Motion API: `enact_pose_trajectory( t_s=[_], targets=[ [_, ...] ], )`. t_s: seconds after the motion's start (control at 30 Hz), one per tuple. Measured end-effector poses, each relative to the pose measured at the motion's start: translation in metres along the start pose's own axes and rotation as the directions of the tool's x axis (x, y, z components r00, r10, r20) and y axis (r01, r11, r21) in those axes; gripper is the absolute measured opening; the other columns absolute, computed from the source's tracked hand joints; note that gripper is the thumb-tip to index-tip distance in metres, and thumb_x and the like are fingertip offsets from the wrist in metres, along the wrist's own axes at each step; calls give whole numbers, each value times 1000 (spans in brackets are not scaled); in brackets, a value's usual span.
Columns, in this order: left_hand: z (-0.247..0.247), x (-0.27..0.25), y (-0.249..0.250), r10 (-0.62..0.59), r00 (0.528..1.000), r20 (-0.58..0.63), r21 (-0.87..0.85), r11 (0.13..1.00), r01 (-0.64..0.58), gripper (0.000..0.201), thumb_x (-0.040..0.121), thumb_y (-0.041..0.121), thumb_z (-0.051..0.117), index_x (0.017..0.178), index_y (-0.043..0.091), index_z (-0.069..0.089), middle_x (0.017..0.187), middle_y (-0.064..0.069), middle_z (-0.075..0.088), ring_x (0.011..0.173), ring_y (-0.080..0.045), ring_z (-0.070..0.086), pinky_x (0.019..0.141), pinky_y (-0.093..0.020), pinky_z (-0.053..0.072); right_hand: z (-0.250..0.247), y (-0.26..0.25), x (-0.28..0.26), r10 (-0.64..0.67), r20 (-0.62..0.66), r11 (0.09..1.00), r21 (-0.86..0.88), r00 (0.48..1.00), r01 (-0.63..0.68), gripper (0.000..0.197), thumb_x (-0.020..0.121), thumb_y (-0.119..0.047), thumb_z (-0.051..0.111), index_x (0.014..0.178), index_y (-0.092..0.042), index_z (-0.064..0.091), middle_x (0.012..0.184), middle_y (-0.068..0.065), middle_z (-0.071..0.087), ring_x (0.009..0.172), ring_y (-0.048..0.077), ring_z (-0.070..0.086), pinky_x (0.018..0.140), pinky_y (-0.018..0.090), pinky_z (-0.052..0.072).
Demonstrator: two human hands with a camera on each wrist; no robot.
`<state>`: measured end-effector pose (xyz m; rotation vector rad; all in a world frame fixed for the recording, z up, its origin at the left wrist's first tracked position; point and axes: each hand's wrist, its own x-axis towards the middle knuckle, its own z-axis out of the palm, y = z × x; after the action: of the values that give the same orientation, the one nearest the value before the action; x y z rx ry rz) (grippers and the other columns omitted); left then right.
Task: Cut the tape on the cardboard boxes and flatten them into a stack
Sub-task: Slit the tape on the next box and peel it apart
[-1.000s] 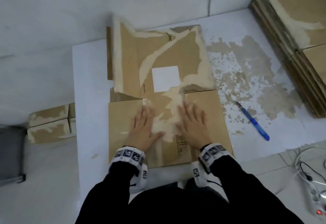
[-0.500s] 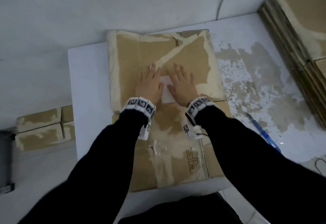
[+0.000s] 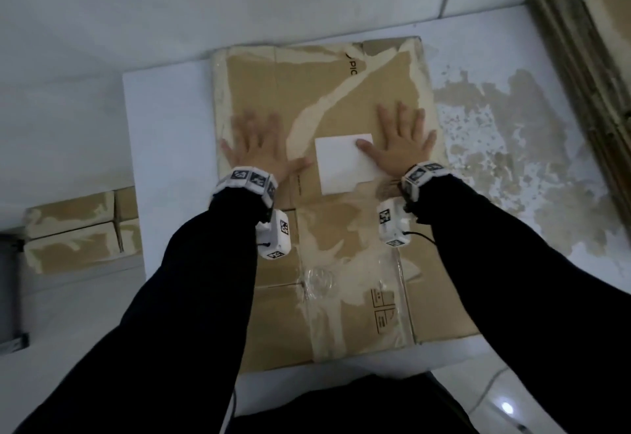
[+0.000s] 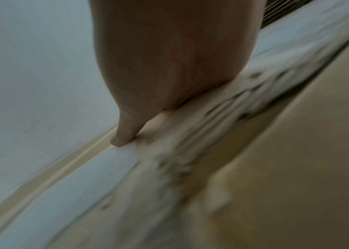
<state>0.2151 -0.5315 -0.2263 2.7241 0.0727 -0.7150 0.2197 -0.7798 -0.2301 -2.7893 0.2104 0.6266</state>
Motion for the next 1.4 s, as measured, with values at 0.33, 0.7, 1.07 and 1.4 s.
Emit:
enact_pose_trajectory(
  t_s=[0.33,0.7,1.07,1.4],
  targets=[
    [40,-85,-9,-141,990,-17,39,989,142,129,58,90,47,147,29,-22,150,-15,-37,138,-32,-34,108,-60,-17,18,12,-73,38,49,999,-40,998,-36,85,85,-74,30,149,-35,-11,153,2,-32,139,31,-31,102,70,-12],
    [47,-122,-24,-347,930,-118,-331,897,293,87,87,48,60,152,32,5,157,-15,-19,145,-32,-11,116,-55,3,21,53,-100,213,-156,955,241,964,-172,58,94,-33,47,147,-27,25,157,12,10,144,33,8,112,56,13],
    [49,-165,-38,-634,749,-194,-700,624,346,41,94,25,55,121,-5,49,121,-26,55,110,-35,52,87,-37,38,4,94,-117,140,-99,924,370,985,-94,28,102,-25,33,96,-3,49,97,21,56,92,32,53,72,32,31],
    [-1,-177,80,-549,717,-430,-741,668,66,43,87,41,56,115,8,51,107,-20,59,100,-35,58,87,-50,45,-122,175,-107,-47,-413,820,504,909,272,28,102,-18,38,75,-12,39,64,-2,37,59,9,35,58,27,17]
  ],
)
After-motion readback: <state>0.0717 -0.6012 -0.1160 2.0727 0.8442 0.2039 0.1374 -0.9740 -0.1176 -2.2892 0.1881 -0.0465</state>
